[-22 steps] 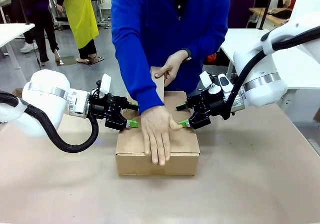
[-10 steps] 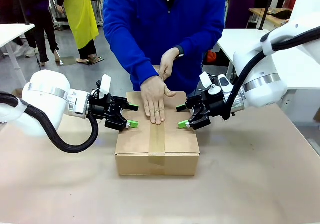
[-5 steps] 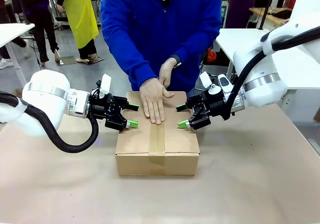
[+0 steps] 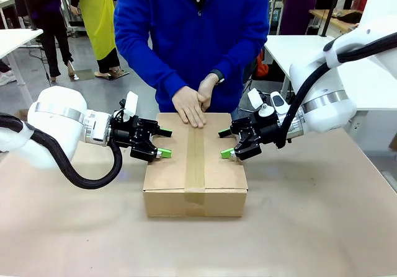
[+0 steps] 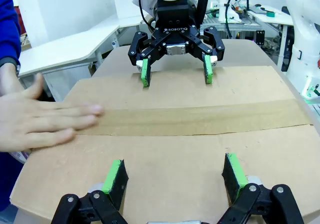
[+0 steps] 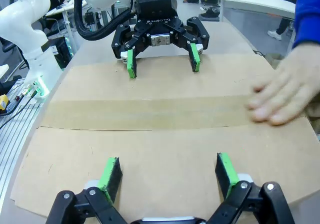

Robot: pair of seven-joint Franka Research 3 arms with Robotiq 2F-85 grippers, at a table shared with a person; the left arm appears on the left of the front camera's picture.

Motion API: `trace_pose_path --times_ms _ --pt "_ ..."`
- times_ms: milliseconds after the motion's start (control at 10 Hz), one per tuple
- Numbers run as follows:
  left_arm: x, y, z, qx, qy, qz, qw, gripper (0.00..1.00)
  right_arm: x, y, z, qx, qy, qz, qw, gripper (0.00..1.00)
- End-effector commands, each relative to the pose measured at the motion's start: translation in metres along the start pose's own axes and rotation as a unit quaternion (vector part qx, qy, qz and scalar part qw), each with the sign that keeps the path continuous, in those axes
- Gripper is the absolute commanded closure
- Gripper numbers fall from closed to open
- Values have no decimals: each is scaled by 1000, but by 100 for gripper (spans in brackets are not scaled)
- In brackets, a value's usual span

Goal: Pack the gift set into the box.
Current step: Press and hold the closed box until the human finishes sealing it.

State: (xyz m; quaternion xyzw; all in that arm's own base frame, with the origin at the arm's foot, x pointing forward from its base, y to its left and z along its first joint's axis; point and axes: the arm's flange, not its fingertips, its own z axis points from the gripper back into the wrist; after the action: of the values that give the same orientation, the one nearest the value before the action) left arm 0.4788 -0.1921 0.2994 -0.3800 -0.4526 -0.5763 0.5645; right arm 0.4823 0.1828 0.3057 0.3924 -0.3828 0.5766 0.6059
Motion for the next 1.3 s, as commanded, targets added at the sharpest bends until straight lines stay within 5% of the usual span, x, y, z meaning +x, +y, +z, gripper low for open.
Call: trace_pose_path --times_ms 0,1200 --pt "-1 -1 1 0 0 -6 1000 0 -2 0 0 -3 2 3 1000 0" --pt "-1 -1 1 0 0 -6 1000 0 -2 0 0 -3 2 3 1000 0"
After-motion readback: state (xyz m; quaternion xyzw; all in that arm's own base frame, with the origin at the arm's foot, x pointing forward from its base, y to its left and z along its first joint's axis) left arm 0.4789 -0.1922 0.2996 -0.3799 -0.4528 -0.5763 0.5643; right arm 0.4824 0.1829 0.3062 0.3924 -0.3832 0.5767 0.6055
